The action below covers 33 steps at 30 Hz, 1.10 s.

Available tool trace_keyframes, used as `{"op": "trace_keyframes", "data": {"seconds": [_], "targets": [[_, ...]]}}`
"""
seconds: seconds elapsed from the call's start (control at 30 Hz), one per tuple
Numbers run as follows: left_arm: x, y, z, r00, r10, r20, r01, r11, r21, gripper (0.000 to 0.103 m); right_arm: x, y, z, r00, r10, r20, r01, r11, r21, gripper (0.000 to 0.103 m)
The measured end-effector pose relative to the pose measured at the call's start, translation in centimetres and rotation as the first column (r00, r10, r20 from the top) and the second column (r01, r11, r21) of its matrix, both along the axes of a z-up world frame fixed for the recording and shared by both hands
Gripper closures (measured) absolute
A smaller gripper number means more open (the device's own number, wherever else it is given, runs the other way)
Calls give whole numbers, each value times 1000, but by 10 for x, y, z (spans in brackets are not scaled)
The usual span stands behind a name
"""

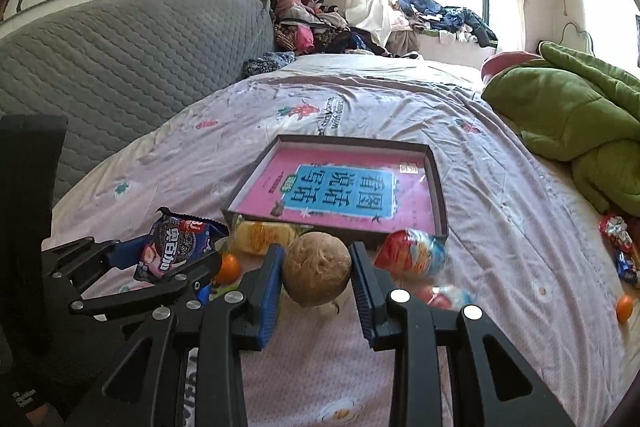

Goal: Organize objects
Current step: 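Carry the cookie pack and walnut over the box with both tools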

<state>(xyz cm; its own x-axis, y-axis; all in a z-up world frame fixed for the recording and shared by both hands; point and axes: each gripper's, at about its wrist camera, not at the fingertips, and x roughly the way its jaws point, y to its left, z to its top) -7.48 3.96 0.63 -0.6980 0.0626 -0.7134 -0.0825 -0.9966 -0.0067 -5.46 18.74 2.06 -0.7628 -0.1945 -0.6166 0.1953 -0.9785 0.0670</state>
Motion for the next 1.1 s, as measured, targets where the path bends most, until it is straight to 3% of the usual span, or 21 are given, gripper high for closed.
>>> {"op": "trace_keyframes", "data": {"seconds": [0.6, 1.1], "targets": [[-65, 6, 9, 999, -33, -29, 33, 999, 13, 50, -52, 17, 11, 999, -40, -20, 40, 999, 15, 69], [-157, 11, -3, 997, -77, -16, 77, 997, 24, 50, -146, 14, -2, 999, -47, 21, 45, 997, 64, 69]]}}
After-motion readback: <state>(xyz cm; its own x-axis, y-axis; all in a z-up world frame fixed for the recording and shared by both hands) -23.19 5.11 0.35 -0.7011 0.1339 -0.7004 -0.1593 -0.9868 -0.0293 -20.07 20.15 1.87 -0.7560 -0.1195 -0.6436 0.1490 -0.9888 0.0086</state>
